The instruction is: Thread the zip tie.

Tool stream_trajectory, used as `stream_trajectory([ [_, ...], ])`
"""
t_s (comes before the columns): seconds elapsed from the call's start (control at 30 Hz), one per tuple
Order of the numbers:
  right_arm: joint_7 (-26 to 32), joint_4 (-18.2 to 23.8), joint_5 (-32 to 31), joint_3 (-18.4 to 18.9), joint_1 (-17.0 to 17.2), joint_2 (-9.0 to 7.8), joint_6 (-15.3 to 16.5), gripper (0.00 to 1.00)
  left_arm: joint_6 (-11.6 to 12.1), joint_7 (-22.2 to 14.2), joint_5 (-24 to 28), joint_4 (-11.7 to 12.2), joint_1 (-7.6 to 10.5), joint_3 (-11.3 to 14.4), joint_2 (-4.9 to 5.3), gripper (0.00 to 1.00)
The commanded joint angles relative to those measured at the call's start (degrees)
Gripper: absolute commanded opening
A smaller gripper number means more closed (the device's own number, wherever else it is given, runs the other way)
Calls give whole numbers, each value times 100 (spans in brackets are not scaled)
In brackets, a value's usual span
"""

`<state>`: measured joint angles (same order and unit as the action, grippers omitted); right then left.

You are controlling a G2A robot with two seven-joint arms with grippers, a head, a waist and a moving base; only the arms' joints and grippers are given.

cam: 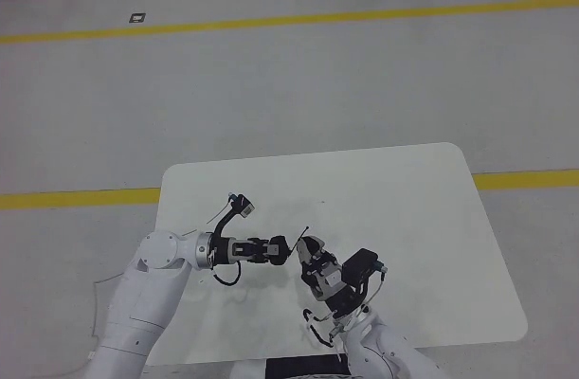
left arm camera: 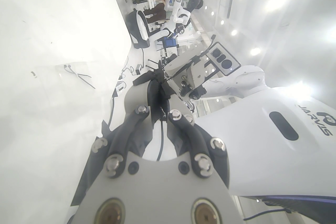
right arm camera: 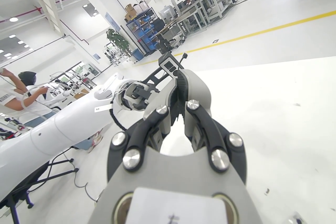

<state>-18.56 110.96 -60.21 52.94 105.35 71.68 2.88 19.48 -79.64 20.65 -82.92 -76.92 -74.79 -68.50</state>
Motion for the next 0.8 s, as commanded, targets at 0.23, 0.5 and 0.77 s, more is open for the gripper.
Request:
stream_trajectory([
  [0.23, -174, 63, 76, 31, 29, 9, -5, 0, 0, 0, 0, 0, 0, 0, 0, 0],
  [0.5, -122, 73, 388, 31, 44, 18, 161, 0, 0, 0, 0, 0, 0, 0, 0, 0],
  [0.77, -65, 92, 658, 23, 42, 30, 252, 0, 0, 0, 0, 0, 0, 0, 0, 0],
])
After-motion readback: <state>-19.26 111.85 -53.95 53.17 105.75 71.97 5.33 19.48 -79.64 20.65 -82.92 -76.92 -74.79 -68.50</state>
